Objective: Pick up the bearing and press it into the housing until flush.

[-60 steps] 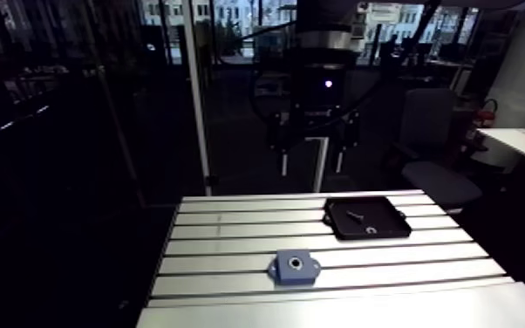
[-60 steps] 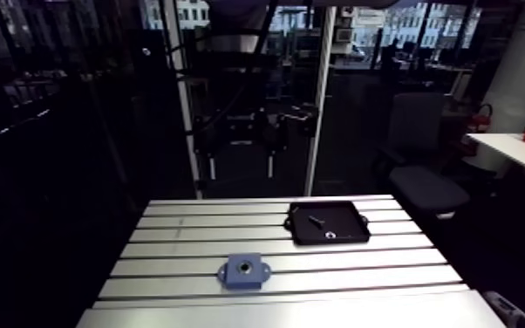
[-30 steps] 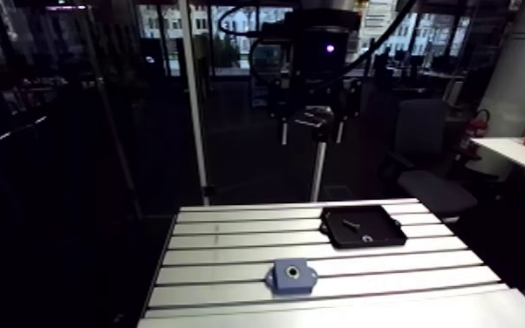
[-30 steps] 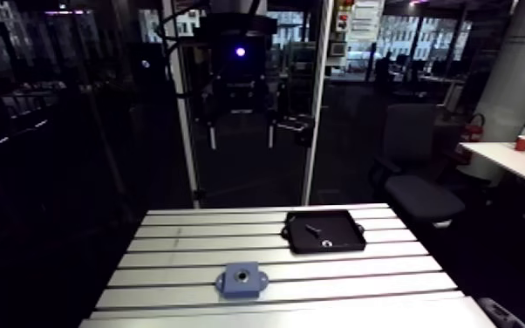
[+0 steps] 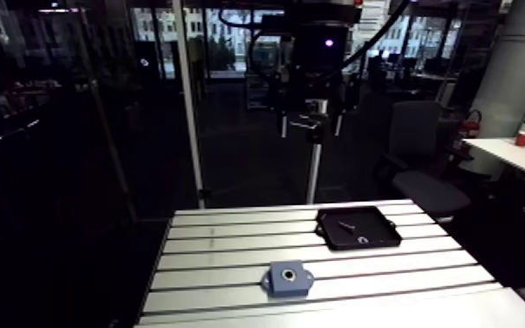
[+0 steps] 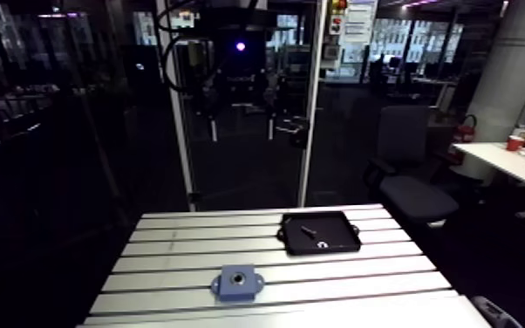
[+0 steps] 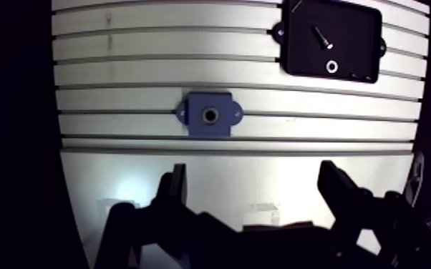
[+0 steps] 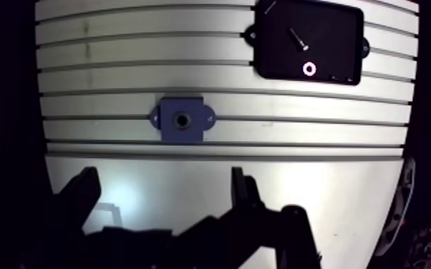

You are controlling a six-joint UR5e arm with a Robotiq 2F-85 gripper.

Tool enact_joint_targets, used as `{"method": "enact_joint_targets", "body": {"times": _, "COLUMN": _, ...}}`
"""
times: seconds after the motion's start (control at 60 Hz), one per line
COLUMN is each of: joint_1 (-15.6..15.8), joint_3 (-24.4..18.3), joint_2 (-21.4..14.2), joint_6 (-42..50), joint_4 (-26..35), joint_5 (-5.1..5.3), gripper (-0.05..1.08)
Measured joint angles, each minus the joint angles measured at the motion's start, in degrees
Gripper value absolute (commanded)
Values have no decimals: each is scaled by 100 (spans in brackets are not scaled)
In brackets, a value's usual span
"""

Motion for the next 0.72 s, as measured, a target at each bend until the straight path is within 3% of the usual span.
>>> {"method": "enact_joint_targets", "body": {"times": 0.367, "joint_1": -47, "joint_3": -26, "joint_2": 50, "joint_6": 3, "joint_4": -8, "joint_5": -41, "gripper": 0}}
{"method": "enact_joint_targets", "body": {"times": 0.717, "joint_1": -51, "joint_3": -29, "joint_2": 92, "joint_6": 10, "joint_4": -8, "joint_5": 8, "gripper": 0}}
